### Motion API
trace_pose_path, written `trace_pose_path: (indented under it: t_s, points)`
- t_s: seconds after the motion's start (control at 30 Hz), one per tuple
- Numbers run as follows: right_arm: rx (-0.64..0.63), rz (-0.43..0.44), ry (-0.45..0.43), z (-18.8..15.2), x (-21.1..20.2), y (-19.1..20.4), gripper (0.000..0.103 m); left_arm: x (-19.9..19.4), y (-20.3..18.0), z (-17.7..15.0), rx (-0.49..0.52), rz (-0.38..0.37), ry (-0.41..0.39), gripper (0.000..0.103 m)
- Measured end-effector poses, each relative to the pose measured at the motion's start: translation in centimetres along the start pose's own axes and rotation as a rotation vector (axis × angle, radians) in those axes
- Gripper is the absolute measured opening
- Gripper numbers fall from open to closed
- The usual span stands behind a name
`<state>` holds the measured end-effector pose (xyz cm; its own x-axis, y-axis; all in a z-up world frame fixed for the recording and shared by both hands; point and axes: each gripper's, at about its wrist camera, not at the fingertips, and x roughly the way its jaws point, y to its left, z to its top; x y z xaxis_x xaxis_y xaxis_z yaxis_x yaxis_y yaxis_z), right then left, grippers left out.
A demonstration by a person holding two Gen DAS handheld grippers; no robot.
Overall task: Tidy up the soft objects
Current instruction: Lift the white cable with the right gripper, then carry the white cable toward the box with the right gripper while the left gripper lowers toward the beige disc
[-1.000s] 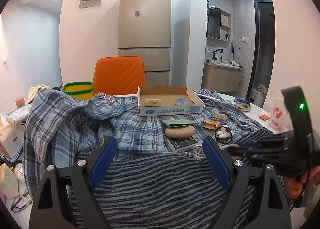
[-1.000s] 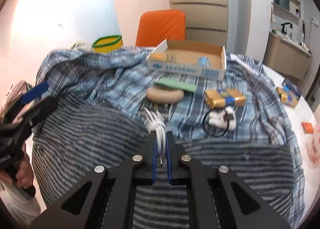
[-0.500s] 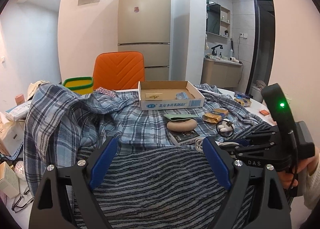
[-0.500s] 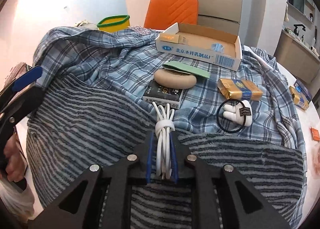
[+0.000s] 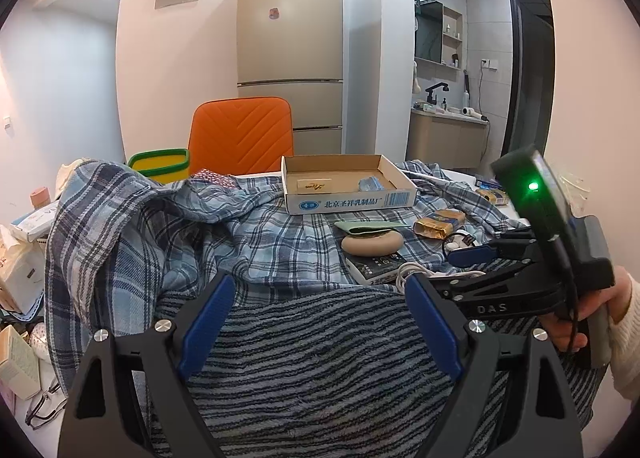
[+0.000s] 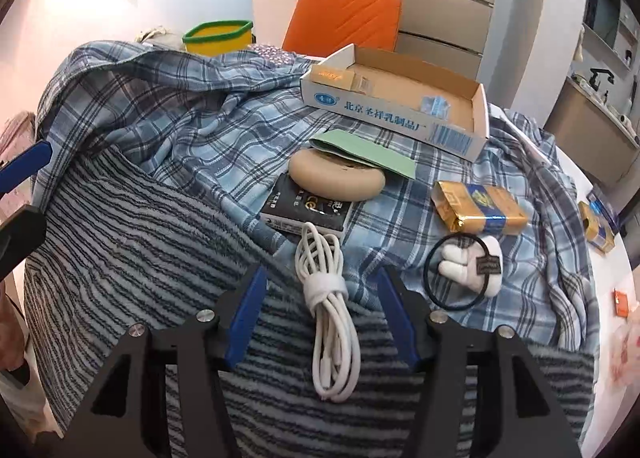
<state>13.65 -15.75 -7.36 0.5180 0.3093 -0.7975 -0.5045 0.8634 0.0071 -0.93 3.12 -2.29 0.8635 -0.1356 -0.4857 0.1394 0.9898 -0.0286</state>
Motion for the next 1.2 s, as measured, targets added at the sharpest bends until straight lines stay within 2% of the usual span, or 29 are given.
trace_pose_path:
  t_s: [0.07, 0.23, 0.3, 0.37, 0.57, 0.67, 0.73, 0.8, 0.9, 1.0, 1.2]
  points:
    - [0.005, -0.001, 0.022, 0.3, 0.7, -0.2, 0.054, 0.0, 0.0, 0.0, -0.002, -0.001, -0.001, 0.089]
    - [0.003, 0.025, 0.099, 0.1, 2.6, -0.4, 0.032, 0.2, 0.2, -0.1, 0.003, 0.0, 0.007, 0.089]
    - [0.008, 0.019, 0.088, 0.0, 2.5, -0.4, 0.024, 0.2, 0.1, -0.2, 0.005, 0.002, 0.011, 0.089]
    - [0.038, 0.02, 0.037, -0.1, 1.7, -0.8, 0.02, 0.0, 0.1, -0.2, 0.009, 0.005, 0.01, 0.089]
    - [0.093, 0.019, -0.131, -0.3, -2.5, -1.6, 0.02, -0.5, -0.3, 0.6, 0.012, 0.004, -0.008, 0.089]
    - [0.105, -0.014, -0.261, -0.5, -5.1, -1.9, 0.02, -1.0, -0.5, 1.4, -0.009, -0.042, -0.022, 0.089]
    - [0.115, -0.049, -0.376, -0.8, -7.2, -2.2, 0.02, -2.0, -0.8, 2.0, -0.006, -0.028, -0.08, 0.089]
    - [0.122, -0.068, -0.448, -0.9, -8.9, -2.4, 0.02, -2.7, -1.3, 2.6, 0.016, -0.023, -0.111, 0.089]
    - [0.127, -0.105, -0.514, -0.7, -10.9, -2.7, 0.02, -3.6, -1.9, 3.6, 0.023, -0.023, -0.152, 0.089]
    - [0.147, -0.123, -0.574, -0.4, -12.6, -3.2, 0.02, -5.2, -2.8, 4.7, 0.034, 0.015, -0.255, 0.089]
    - [0.188, -0.151, -0.663, 1.1, -15.5, -4.8, 0.02, -7.3, -4.7, 8.2, 0.043, -0.017, -0.406, 0.089]
